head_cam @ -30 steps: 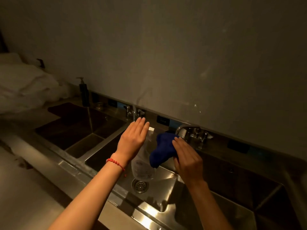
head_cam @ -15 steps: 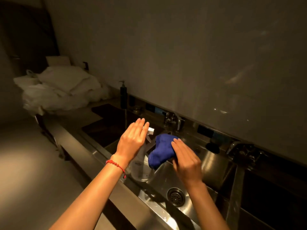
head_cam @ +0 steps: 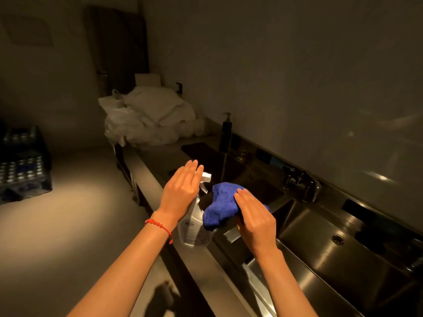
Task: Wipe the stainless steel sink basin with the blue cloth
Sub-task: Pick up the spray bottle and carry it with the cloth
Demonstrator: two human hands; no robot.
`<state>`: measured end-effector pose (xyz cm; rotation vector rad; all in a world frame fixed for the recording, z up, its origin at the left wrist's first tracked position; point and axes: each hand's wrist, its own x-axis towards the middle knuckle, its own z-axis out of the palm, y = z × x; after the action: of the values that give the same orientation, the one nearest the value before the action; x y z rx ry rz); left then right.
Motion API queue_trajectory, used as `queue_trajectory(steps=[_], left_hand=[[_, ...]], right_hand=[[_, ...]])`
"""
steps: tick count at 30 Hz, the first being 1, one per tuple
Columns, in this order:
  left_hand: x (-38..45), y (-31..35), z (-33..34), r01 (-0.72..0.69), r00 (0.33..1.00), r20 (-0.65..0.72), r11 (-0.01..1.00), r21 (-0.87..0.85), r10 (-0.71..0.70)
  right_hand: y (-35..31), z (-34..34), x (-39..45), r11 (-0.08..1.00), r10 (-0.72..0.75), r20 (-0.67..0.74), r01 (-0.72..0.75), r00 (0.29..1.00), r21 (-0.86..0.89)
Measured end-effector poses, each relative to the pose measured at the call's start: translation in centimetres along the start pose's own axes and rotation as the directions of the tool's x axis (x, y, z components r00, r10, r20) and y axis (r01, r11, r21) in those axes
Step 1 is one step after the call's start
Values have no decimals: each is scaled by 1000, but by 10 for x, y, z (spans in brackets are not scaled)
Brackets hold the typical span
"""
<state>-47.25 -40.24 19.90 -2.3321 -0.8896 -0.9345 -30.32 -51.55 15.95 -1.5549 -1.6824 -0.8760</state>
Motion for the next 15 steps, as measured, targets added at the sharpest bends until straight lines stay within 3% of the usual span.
queue_trajectory(steps=[15], left_hand=[[-3,-105,43,192,973,91,961,198,-213]], right_hand=[[-17,130,74,963,-139,-30,142,990,228]])
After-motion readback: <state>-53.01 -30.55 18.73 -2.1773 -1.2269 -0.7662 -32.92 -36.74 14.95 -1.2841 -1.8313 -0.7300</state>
